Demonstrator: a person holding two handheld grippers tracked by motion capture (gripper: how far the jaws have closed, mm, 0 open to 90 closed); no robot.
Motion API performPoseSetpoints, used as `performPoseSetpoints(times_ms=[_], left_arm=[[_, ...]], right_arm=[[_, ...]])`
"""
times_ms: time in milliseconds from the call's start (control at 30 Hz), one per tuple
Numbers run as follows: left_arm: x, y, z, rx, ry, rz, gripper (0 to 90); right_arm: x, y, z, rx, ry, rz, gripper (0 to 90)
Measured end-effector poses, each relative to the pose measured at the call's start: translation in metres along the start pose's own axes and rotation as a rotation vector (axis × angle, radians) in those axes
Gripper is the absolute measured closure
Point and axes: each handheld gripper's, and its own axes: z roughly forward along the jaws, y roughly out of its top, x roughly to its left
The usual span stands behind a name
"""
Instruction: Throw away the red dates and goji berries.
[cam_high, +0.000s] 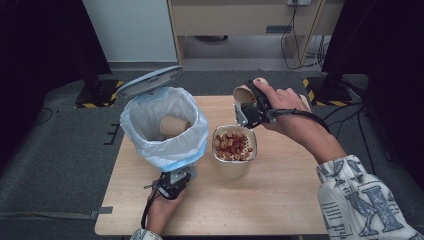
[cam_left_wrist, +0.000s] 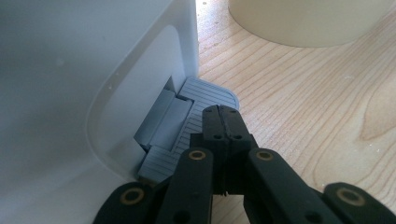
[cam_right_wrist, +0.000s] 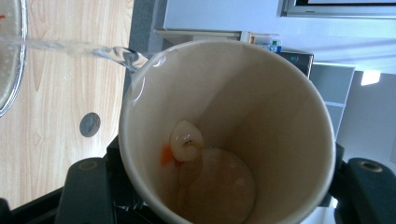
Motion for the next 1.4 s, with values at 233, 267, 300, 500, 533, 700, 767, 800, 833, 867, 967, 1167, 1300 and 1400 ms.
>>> performPoseSetpoints(times_ms=[233,267,300,500,533,700,767,800,833,867,967,1167,1300,1400], left_arm=[[-0.001,0.0,0.001,-0.012,-0.009,-0.013,89.4],[0.0,0.0,0.0,0.0,-0.004,0.001,89.4],[0.0,0.0,0.0,0.0,-0.003,-0.001,89.4],[0.0,0.0,0.0,0.0,-0.003,0.0,89.4],[0.0,0.0,0.0,0.0,-0.002,-0.001,89.4],[0.0,0.0,0.0,0.0,-0.003,-0.001,89.4],[0.0,0.0,0.0,0.001,-0.002,0.0,89.4],[0.0,0.0,0.0,0.0,-0.003,-0.001,89.4],[0.0,0.0,0.0,-0.001,-0.003,-0.001,89.4],[0.0,0.0,0.0,0.001,-0.002,-0.001,89.4],[0.0,0.0,0.0,0.0,-0.003,-0.001,89.4],[0.001,0.0,0.0,0.002,-0.005,0.004,89.4],[0.0,0.0,0.0,0.0,-0.002,-0.003,89.4],[-0.001,0.0,0.001,-0.012,-0.011,-0.014,89.4]], right_arm=[[-0.001,0.001,0.0,-0.004,0.001,0.005,32.6],[-0.001,0.001,0.0,-0.003,0.0,0.005,32.6],[-0.001,0.001,0.0,-0.003,-0.001,0.004,32.6],[-0.001,0.001,-0.001,-0.004,-0.002,0.006,32.6],[-0.001,0.001,-0.001,-0.004,-0.003,0.008,32.6],[-0.001,0.001,-0.001,-0.003,-0.003,0.008,32.6],[-0.001,0.0,-0.001,-0.002,-0.004,0.009,32.6],[-0.001,0.001,-0.001,-0.002,-0.003,0.006,32.6],[-0.001,0.001,-0.001,-0.002,-0.003,0.006,32.6],[-0.001,0.001,-0.001,-0.002,-0.003,0.005,32.6],[-0.001,0.001,-0.001,-0.002,-0.004,-0.002,32.6],[-0.005,0.009,-0.003,0.014,-0.024,-0.053,33.2],[0.01,0.018,0.002,0.085,-0.043,-0.294,34.0],[0.015,0.014,0.006,0.126,-0.042,-0.349,34.2]])
